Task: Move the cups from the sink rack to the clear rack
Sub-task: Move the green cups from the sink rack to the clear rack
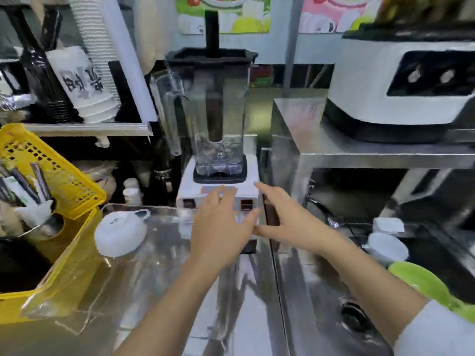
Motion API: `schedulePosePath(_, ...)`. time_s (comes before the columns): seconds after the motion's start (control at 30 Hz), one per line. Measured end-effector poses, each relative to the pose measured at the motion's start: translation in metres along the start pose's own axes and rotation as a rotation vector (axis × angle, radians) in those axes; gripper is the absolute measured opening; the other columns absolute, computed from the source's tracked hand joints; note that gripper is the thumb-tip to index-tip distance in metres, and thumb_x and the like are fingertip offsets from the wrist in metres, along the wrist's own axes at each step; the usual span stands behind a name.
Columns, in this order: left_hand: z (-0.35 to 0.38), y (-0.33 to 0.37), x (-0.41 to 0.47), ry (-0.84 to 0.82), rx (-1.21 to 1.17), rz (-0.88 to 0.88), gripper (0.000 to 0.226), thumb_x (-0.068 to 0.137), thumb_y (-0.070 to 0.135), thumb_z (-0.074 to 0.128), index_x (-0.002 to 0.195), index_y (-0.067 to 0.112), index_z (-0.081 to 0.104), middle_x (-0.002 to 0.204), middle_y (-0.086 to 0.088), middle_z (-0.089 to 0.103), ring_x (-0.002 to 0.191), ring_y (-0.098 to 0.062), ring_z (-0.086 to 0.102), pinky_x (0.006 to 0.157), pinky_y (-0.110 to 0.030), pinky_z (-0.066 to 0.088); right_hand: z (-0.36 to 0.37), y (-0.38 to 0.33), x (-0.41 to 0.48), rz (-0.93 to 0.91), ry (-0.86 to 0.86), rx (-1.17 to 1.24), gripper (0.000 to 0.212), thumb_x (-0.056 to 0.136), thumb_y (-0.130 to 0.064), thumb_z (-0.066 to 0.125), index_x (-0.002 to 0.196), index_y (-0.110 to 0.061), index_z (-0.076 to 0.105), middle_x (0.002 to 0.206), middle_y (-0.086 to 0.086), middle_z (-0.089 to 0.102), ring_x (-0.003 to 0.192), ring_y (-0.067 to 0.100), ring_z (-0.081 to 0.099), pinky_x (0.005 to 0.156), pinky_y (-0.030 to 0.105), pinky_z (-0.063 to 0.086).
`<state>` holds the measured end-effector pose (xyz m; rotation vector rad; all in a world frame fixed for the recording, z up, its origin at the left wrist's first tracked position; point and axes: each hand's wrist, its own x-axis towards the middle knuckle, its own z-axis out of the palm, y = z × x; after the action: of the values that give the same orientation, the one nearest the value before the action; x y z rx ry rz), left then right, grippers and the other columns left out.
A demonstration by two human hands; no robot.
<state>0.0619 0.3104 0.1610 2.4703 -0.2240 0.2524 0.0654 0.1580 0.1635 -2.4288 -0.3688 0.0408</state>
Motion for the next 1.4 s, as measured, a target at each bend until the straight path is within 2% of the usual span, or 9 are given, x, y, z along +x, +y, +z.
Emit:
schedulePosePath(0.3,0.15,0.133,-0.017,-0.334,-0.021,0.221,0.06,0.085,0.048,0.052,0.135,0.018,0.042,0.142,-0.003,0.042,0.132,-0.022,0.038,0.109,-0.035,0.033,-0.07,0.161,-0.125,0.352,0.103,-0.025,0.074,0.081,-0.033,0.066,0.142,-0.02,0.027,0.139,0.002,0.036,0.121,0.008,0.038,0.098,0.017,0.029)
schedulePosePath(0.57,0.27,0.2,-0.031,-0.603,0.228,0.283,0.063,0.086,0.046,0.05,0.137,0.014,0.033,0.141,-0.01,0.044,0.129,-0.03,0.04,0.103,-0.039,0.034,-0.092,0.284,-0.203,0.767,0.113,-0.132,0.071,0.084,-0.046,0.057,0.141,-0.015,0.027,0.142,0.013,0.04,0.13,0.031,0.039,0.107,0.048,0.032)
schedulePosePath(0.73,0.317,0.2,-0.033,-0.77,0.357,0.152,0.07,0.085,0.042,0.052,0.139,0.013,0.019,0.131,-0.011,0.058,0.126,-0.028,0.05,0.114,-0.049,0.015,-0.081,0.329,-0.211,0.869,0.014,-0.295,0.067,0.084,-0.056,0.049,0.134,-0.013,0.038,0.135,0.012,0.05,0.128,0.031,0.04,0.104,0.051,0.025)
schedulePosePath(0.83,0.33,0.196,-0.037,-0.71,0.471,0.167,0.058,0.087,0.035,0.044,0.136,0.01,0.025,0.11,-0.012,0.069,0.115,-0.028,0.059,0.116,-0.054,-0.005,-0.076,0.341,-0.206,0.87,-0.035,-0.267,0.052,0.086,-0.055,0.046,0.115,-0.011,0.05,0.121,0.012,0.06,0.121,0.029,0.047,0.103,0.05,0.021)
schedulePosePath(0.93,0.339,0.198,-0.035,-0.722,0.489,0.072,0.047,0.086,0.037,0.043,0.125,0.009,0.041,0.111,-0.011,0.068,0.116,-0.029,0.057,0.116,-0.055,-0.006,-0.073,0.343,-0.201,0.883,-0.046,-0.234,0.033,0.089,-0.044,0.045,0.098,-0.014,0.054,0.11,0.009,0.064,0.113,0.027,0.053,0.103,0.049,0.019)
schedulePosePath(1.03,0.346,0.201,-0.031,-0.76,0.338,-0.112,0.043,0.084,0.043,0.044,0.114,0.014,0.052,0.117,-0.008,0.066,0.118,-0.027,0.055,0.114,-0.053,0.004,-0.074,0.341,-0.197,0.872,0.008,-0.268,0.014,0.09,-0.022,0.043,0.081,-0.014,0.05,0.098,0.01,0.065,0.109,0.027,0.056,0.105,0.045,0.019)
schedulePosePath(1.17,0.344,0.208,-0.034,-0.661,0.216,-0.219,0.043,0.084,0.049,0.046,0.108,0.015,0.057,0.113,-0.007,0.067,0.118,-0.027,0.054,0.11,-0.047,0.015,-0.081,0.333,-0.196,0.845,0.167,-0.231,0.029,0.085,-0.006,0.04,0.059,-0.012,0.03,0.089,0.018,0.065,0.1,0.037,0.058,0.087,0.039,0.034)
schedulePosePath(1.3,0.324,0.219,-0.032,-0.544,-0.051,-0.277,0.057,0.082,0.063,0.043,0.114,0.017,0.056,0.105,-0.002,0.066,0.111,-0.025,0.056,0.107,-0.043,0.026,-0.094,0.32,-0.194,0.772,0.397,-0.142,0.017,0.089,-0.01,0.041,0.098,0.001,0.051,0.1,0.028,0.065,0.093,0.044,0.057,0.074,0.042,0.041)
schedulePosePath(1.4,0.292,0.232,-0.023,-0.612,-0.653,-0.512,0.061,0.081,0.067,0.043,0.102,0.014,0.064,0.08,-0.005,0.062,0.073,-0.021,0.057,0.068,-0.03,0.044,-0.103,0.302,-0.195,0.598,0.582,-0.133,0.024,0.091,-0.014,0.045,0.109,-0.001,0.056,0.097,0.022,0.068,0.09,0.041,0.06,0.077,0.044,0.046)
